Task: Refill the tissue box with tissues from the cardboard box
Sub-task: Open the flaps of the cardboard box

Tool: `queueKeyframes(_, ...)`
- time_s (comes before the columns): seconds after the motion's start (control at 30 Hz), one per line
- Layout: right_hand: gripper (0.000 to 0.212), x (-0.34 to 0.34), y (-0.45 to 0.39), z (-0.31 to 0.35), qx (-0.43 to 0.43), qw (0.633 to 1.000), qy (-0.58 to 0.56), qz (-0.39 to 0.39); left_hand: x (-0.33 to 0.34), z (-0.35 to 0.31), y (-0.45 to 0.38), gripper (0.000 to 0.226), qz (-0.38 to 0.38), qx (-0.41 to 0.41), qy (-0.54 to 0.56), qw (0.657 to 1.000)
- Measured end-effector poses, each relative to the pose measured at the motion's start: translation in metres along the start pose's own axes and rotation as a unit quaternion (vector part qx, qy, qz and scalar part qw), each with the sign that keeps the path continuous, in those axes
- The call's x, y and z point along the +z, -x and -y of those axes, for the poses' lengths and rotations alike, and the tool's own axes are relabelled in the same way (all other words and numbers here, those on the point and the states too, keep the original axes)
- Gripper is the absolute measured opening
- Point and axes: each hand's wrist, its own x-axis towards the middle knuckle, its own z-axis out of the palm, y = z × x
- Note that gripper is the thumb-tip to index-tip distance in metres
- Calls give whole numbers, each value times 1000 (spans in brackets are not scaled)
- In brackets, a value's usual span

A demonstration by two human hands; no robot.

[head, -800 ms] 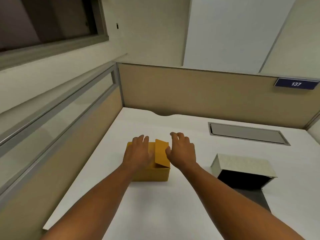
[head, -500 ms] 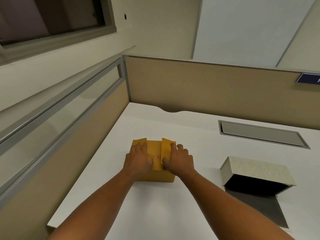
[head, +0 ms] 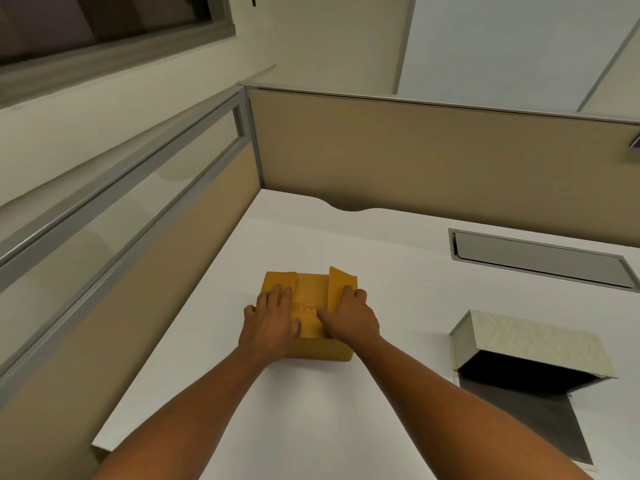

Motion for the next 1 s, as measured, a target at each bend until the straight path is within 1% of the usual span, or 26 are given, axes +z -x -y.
queueKeyframes(0.1, 67, -5, -3, -1, 15, 999, -43, 10, -2, 8, 2, 70, -37, 14, 43, 998)
queueKeyframes(0.2, 51, -13, 0, -7, 19, 994, -104, 6, -3, 14, 4, 74, -62, 34, 101, 992)
queueKeyframes(0.27, 51, -17, 3, -13, 30, 986, -161, 16, -9, 19, 5, 68, -66, 23, 168, 983)
queueKeyframes(0.33, 55, -18, 6, -22, 47, 974, -222, 18, -16, 26, 4, 61, -58, 7, 236, 970)
queueKeyframes(0.37, 52, -19, 7, -27, 51, 967, -249, 12, -19, 30, 3, 60, -48, 8, 263, 964)
queueKeyframes(0.47, 37, -16, 10, -37, 76, 940, -331, -9, -22, 50, 0, 56, -17, 29, 338, 941)
queueKeyframes(0.57, 24, -15, 22, -41, 88, 908, -409, -21, -24, 68, -5, 48, 4, 27, 423, 906)
queueKeyframes(0.67, 19, -13, 29, -48, 85, 893, -440, -35, -30, 76, -8, 36, -16, 12, 478, 878)
queueKeyframes(0.73, 19, -12, 31, -54, 84, 892, -441, -51, -31, 81, -11, 41, -42, -25, 498, 866)
queueKeyframes(0.8, 17, -10, 31, -61, 89, 891, -441, -68, -26, 87, -13, 52, -60, -72, 506, 857)
queueKeyframes(0.83, 15, -8, 30, -64, 94, 889, -441, -78, -23, 89, -14, 55, -71, -88, 499, 859)
queueKeyframes(0.87, 12, -6, 29, -66, 101, 888, -441, -87, -20, 92, -14, 58, -88, -96, 477, 869)
queueKeyframes(0.93, 5, -2, 27, -71, 113, 887, -438, -98, -14, 96, -15, 61, -121, -92, 409, 900)
queueKeyframes(1.0, 4, 2, 25, -75, 120, 888, -432, -101, -11, 97, -16, 58, -135, -73, 341, 927)
